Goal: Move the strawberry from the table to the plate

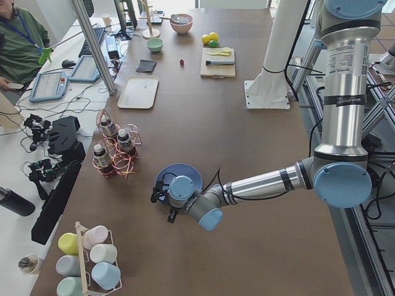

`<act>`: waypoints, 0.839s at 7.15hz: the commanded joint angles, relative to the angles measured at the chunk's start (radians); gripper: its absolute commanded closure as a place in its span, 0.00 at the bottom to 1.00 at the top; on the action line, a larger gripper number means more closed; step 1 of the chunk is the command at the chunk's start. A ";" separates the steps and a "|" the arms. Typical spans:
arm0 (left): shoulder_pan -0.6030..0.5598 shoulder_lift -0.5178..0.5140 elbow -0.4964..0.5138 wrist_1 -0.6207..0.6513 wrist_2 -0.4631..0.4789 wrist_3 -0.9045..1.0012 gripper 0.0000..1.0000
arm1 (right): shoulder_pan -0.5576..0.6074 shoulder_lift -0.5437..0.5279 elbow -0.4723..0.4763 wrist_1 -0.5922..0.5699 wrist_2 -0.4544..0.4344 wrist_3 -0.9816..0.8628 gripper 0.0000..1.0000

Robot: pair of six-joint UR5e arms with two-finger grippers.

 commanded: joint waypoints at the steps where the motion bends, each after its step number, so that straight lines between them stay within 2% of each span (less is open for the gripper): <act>1: 0.022 0.000 0.001 -0.002 -0.003 0.001 0.03 | -0.037 0.000 0.003 0.063 0.004 0.005 0.00; 4: 0.033 0.000 0.007 -0.002 -0.003 0.003 0.03 | -0.134 0.039 0.007 0.065 0.013 0.016 0.00; 6: 0.042 0.000 0.012 -0.002 -0.003 0.003 0.25 | -0.174 0.075 0.007 0.065 0.027 0.057 0.00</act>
